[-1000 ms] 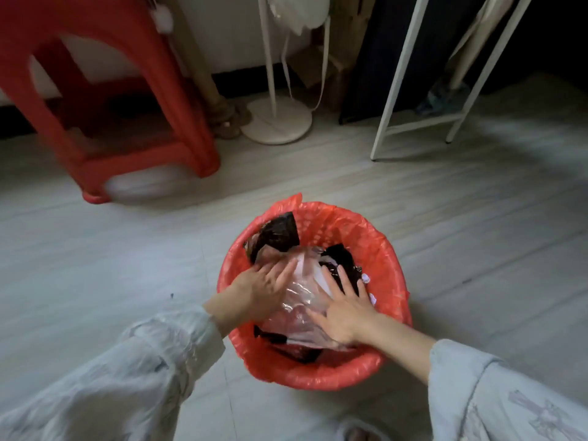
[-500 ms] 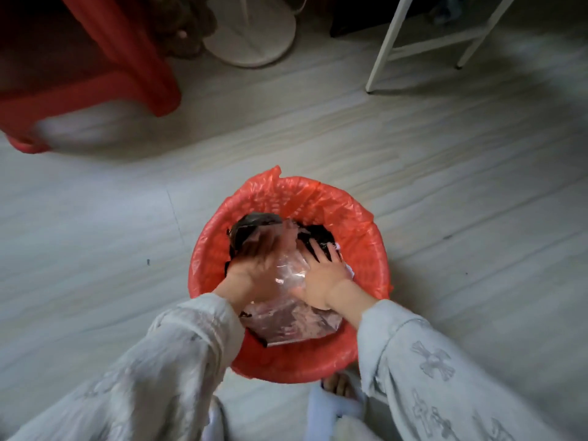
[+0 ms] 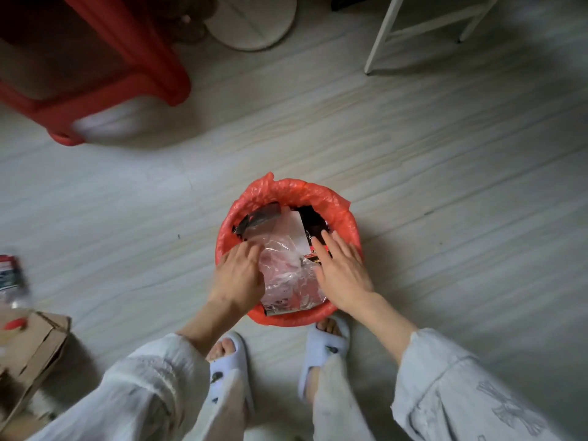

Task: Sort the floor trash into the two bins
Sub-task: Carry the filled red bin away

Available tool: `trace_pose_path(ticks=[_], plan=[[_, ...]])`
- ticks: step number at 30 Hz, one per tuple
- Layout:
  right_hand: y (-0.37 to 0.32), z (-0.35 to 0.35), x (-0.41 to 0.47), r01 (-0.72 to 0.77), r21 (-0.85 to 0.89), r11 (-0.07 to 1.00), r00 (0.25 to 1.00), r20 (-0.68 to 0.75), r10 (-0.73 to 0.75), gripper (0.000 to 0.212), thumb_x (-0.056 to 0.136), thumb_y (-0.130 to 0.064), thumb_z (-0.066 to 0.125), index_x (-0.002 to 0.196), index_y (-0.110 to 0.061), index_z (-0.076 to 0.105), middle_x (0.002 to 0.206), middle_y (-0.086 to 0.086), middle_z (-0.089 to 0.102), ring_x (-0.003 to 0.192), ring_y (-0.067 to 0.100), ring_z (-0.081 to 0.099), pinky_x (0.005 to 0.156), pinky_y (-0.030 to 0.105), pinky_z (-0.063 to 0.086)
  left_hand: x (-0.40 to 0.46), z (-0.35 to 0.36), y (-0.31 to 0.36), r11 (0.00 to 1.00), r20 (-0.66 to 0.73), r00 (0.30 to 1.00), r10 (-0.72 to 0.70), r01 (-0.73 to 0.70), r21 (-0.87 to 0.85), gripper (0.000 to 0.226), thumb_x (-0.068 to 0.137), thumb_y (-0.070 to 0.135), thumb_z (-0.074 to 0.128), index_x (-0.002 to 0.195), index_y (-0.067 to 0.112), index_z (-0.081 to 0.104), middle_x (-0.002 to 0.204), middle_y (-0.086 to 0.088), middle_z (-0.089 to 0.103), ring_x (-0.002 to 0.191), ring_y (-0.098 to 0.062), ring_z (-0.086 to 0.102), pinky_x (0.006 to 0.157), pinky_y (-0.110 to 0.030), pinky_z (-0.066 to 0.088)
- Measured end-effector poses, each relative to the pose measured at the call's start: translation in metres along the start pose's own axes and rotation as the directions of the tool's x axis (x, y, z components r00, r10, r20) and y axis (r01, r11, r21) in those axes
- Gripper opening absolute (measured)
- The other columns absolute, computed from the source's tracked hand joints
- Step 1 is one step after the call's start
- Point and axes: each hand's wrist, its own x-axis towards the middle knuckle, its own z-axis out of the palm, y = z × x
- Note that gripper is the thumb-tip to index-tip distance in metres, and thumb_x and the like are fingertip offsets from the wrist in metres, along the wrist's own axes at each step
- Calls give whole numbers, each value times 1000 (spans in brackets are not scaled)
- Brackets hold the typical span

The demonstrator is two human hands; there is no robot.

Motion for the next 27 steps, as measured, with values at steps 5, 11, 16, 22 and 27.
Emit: trace_pose_path(ticks=[5, 11, 16, 22, 27], plan=[[17, -8, 12, -41, 189, 981, 985, -157, 71, 60, 94, -13, 44, 148, -11, 18, 157, 11, 10, 146, 27, 6, 119, 37, 14, -1, -13, -30, 905, 0, 943, -332, 319, -281, 57, 80, -3, 44, 136, 8, 40, 136, -17, 43, 123, -36, 42, 100, -42, 36], [35, -12, 37, -422, 757, 498, 859, 158, 488, 53, 94, -9, 42, 145, -9, 27, 150, 15, 32, 137, 27, 33, 113, 36, 28, 18, -27, -37, 320, 436, 761, -480, 615, -721, 33, 91, -4, 36, 105, 15, 58, 98, -5, 59, 89, -18, 51, 75, -31, 42], [44, -33, 17, -459, 865, 205, 824, 327, 463, 21, 91, -15, 45, 77, -20, 59, 92, 7, 65, 83, 20, 58, 75, 32, 45, 16, -44, -32, 323, 496, 743, -449, 653, -685, 42, 80, -9, 32, 90, 18, 62, 85, -8, 58, 83, -21, 51, 83, -41, 44], [40, -98, -70, -427, 904, 14, 794, 367, 484, 17, 93, -14, 49, 82, -22, 59, 80, 1, 63, 68, 9, 56, 62, 22, 44, -25, -109, 25, 292, 425, 755, -500, 609, -738, 41, 87, -5, 31, 111, 15, 59, 89, -7, 62, 84, -22, 55, 77, -36, 44], [40, -192, -165, -414, 910, -39, 792, 381, 476, 22, 89, -8, 48, 103, -8, 65, 84, 6, 58, 62, 10, 50, 58, 23, 39, -68, -203, 96, 328, 387, 787, -480, 571, -753, 45, 85, -6, 31, 120, 8, 56, 102, -9, 65, 92, -26, 59, 76, -37, 48]])
